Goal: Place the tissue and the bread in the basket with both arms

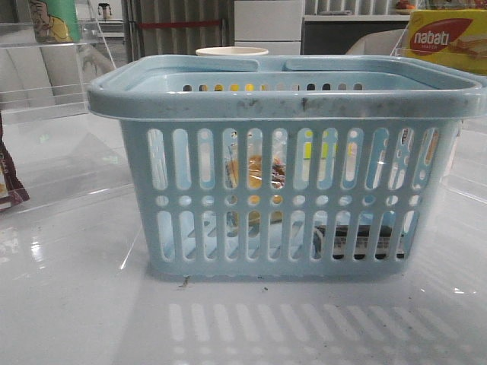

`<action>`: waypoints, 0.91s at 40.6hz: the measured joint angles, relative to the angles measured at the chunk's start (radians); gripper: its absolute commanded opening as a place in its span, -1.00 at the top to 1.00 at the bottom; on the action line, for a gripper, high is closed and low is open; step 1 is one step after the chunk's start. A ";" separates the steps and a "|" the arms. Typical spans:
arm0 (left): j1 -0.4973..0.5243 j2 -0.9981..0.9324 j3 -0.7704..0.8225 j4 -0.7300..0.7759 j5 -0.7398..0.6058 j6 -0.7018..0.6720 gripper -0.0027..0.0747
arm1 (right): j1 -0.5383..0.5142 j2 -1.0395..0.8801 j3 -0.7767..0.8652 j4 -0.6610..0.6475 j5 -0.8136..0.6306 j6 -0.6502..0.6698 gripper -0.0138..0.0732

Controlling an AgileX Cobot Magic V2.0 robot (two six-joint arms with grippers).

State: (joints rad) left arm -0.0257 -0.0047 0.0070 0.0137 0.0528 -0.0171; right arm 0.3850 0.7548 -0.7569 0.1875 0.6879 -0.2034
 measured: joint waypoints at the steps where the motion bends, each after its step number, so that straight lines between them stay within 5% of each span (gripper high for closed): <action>1: 0.000 0.000 0.000 -0.005 -0.001 0.010 0.69 | 0.000 0.000 0.000 0.000 0.000 0.000 0.55; 37: 0.000 0.000 0.000 -0.023 -0.001 0.059 0.69 | 0.000 0.000 0.000 0.000 0.002 0.000 0.55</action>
State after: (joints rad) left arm -0.0257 -0.0047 0.0070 -0.0095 0.0514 0.0420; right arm 0.3850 0.7548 -0.7569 0.1875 0.6895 -0.2034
